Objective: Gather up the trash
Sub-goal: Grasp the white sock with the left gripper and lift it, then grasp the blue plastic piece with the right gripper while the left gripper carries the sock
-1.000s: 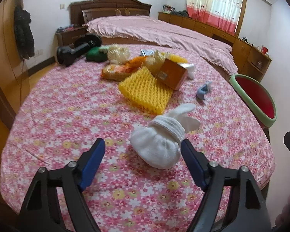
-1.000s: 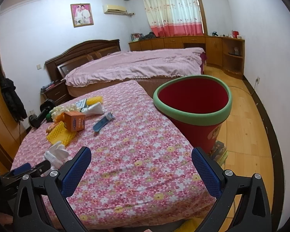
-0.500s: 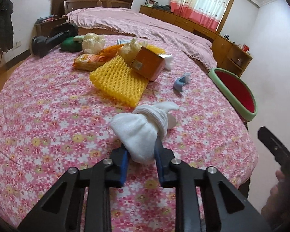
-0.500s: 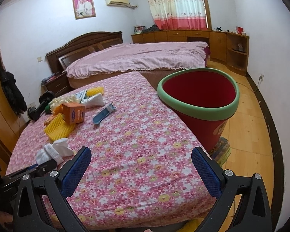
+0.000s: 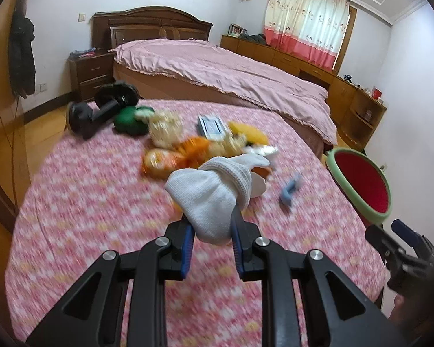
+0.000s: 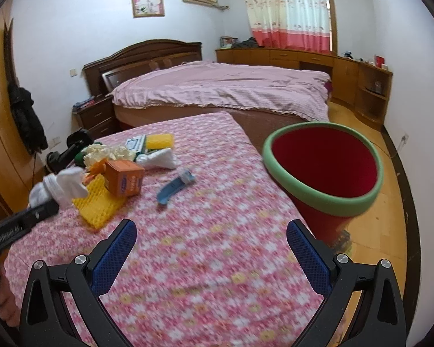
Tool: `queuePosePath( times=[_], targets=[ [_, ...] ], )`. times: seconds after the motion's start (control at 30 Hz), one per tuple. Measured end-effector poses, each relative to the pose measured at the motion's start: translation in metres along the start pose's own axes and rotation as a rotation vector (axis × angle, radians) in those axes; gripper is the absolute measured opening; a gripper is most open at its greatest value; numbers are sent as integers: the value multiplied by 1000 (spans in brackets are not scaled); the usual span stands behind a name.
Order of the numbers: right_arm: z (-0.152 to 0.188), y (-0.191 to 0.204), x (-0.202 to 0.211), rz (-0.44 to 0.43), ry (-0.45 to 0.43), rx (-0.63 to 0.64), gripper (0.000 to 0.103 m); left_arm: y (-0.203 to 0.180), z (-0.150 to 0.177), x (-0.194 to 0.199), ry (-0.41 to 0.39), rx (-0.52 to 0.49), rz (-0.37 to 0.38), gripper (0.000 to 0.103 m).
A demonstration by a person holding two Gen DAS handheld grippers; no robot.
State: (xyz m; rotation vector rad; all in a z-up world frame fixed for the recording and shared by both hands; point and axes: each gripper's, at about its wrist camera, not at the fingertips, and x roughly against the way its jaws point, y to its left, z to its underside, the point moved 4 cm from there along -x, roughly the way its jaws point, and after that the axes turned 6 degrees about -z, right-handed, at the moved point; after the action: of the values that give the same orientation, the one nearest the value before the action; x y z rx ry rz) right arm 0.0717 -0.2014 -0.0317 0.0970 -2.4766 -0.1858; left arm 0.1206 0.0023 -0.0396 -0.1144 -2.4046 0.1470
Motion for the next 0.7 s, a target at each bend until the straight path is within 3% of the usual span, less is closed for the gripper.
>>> queuePosePath(
  times=[0.27,0.43,0.7],
  targets=[
    [-19,22,-54,-13,89,-5,103,23,-36,-21,-42,-8,-50,23],
    [-21,34,-92,19,130,-1,102,40,-46,-44,-66,42,-60,23],
    [-17,40,-133,20,213,-12,67,57,-46,-71,-50,93,-45,23]
  ],
)
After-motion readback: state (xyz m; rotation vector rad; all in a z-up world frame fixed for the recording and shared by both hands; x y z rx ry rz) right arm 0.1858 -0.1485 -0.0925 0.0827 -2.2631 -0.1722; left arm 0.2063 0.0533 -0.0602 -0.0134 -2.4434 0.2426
